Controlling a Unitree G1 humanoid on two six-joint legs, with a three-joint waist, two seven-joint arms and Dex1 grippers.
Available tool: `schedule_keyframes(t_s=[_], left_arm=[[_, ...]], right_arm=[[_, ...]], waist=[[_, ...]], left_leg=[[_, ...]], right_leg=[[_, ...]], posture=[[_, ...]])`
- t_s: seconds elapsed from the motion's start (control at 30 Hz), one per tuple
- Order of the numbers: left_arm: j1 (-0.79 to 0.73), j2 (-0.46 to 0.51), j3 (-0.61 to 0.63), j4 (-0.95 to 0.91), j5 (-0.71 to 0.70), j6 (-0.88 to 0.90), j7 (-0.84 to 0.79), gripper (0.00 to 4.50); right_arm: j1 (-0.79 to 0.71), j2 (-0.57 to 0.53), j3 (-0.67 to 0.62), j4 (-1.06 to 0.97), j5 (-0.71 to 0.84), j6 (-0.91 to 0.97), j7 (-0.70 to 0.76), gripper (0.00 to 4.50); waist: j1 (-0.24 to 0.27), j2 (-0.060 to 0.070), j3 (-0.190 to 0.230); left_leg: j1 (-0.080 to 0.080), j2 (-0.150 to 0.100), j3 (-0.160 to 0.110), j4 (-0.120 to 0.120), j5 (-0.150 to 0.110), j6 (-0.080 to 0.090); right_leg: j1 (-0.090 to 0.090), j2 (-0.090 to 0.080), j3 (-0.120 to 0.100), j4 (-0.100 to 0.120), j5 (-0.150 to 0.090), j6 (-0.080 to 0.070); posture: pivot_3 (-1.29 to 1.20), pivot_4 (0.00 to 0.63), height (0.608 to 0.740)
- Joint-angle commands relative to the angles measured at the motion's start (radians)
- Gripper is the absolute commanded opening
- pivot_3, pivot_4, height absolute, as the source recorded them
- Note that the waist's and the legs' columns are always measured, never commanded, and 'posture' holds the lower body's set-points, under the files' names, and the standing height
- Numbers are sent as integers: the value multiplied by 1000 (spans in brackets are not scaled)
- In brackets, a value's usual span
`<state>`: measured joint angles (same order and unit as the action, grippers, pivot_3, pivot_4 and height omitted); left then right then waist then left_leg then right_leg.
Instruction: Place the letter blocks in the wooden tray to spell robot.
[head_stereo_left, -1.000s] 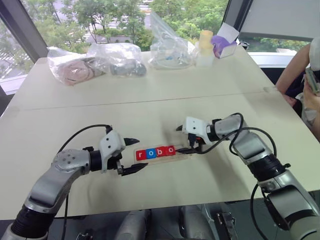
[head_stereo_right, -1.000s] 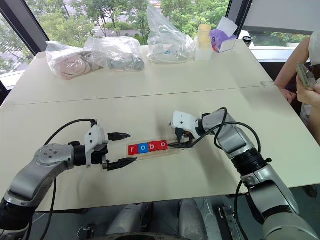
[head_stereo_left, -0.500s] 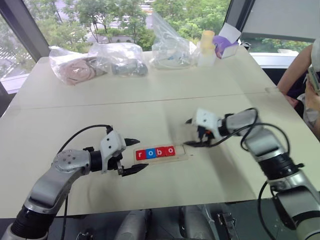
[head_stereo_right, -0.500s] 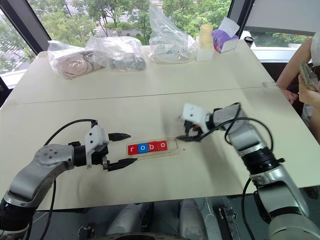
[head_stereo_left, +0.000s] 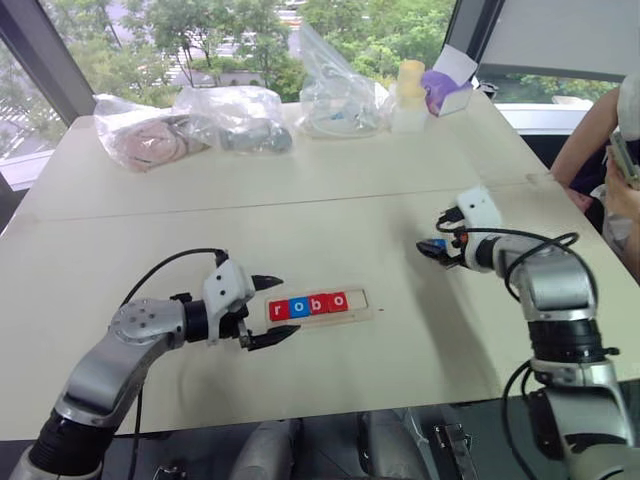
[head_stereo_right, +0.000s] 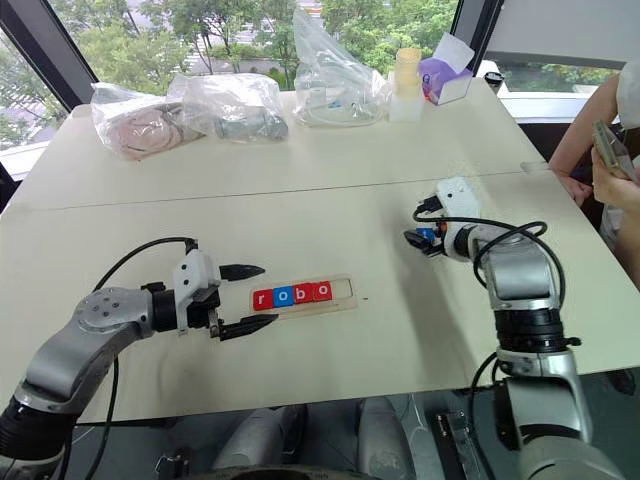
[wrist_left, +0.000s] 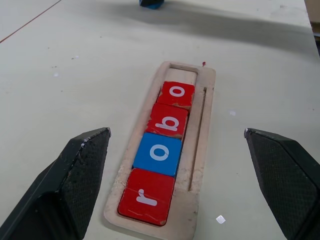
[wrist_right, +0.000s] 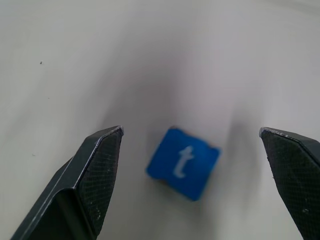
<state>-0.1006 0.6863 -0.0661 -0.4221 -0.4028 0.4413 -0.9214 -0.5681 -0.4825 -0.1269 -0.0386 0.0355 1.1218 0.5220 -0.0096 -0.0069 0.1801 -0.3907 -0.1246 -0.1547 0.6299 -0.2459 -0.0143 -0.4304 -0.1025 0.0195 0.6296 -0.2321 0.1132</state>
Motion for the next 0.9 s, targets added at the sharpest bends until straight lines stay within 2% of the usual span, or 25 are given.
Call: schedule_keyframes(t_s=[0.03,0.2,0.3,0.4,0.47,0.5,0.53,0.57,0.7,0.83,0.9], left_arm=[[-13,-3,1,-2,2,-26,-6,4500],[-12,-6,2,1,3,-30,-2,4500],[-9,-6,3,1,6,-35,1,4500],[-7,-9,6,2,7,-38,7,4500],[-5,-11,6,2,9,-40,11,4500],[-2,-12,5,1,9,-41,13,4500],[0,-13,5,0,10,-42,14,4500],[1,-15,4,0,10,-43,15,4500],[2,-20,4,3,13,-45,16,4500],[2,-25,5,9,16,-52,16,4500],[4,-28,5,12,15,-54,16,4500]], right_arm=[[3,55,-72,-90,19,89,-97,4445],[25,94,-76,-90,16,96,-182,4445],[20,155,-98,-85,34,122,-232,4445],[24,191,-84,-89,32,109,-274,3651],[18,208,-81,-76,26,92,-307,2697],[15,214,-76,-68,24,84,-319,2072],[12,218,-70,-65,24,81,-327,1747],[12,223,-64,-69,27,88,-333,1198],[55,201,-13,-160,38,168,-326,1162],[179,162,10,-458,116,422,-272,1162],[238,155,4,-567,156,488,-260,1162]], waist=[[0,0,0],[-1,0,0],[-1,0,0],[-3,0,-1],[-5,0,-1],[-6,0,-1],[-7,1,-1],[-8,1,-1],[-6,1,-1],[1,1,-2],[2,1,-2]], left_leg=[[0,0,0,0,0,0],[0,0,0,0,0,0],[0,0,0,0,0,0],[0,0,0,0,0,0],[1,0,0,0,0,0],[1,0,1,0,0,0],[1,0,1,0,0,0],[1,0,1,0,0,0],[1,0,1,0,0,0],[1,0,0,-1,0,0],[0,0,-1,-1,0,0]], right_leg=[[0,0,0,0,0,0],[0,0,0,0,0,0],[0,0,0,0,0,0],[0,0,0,0,0,0],[0,0,0,0,0,0],[0,1,0,0,0,0],[0,1,0,1,0,0],[0,1,0,1,0,0],[0,1,0,1,0,0],[0,1,0,1,0,0],[0,0,0,0,0,0]], posture=[[0,150,740],[0,150,740],[0,150,740],[0,150,740],[0,150,740],[0,150,740],[0,150,740],[0,150,740],[0,150,740],[0,150,740],[0,150,740]])
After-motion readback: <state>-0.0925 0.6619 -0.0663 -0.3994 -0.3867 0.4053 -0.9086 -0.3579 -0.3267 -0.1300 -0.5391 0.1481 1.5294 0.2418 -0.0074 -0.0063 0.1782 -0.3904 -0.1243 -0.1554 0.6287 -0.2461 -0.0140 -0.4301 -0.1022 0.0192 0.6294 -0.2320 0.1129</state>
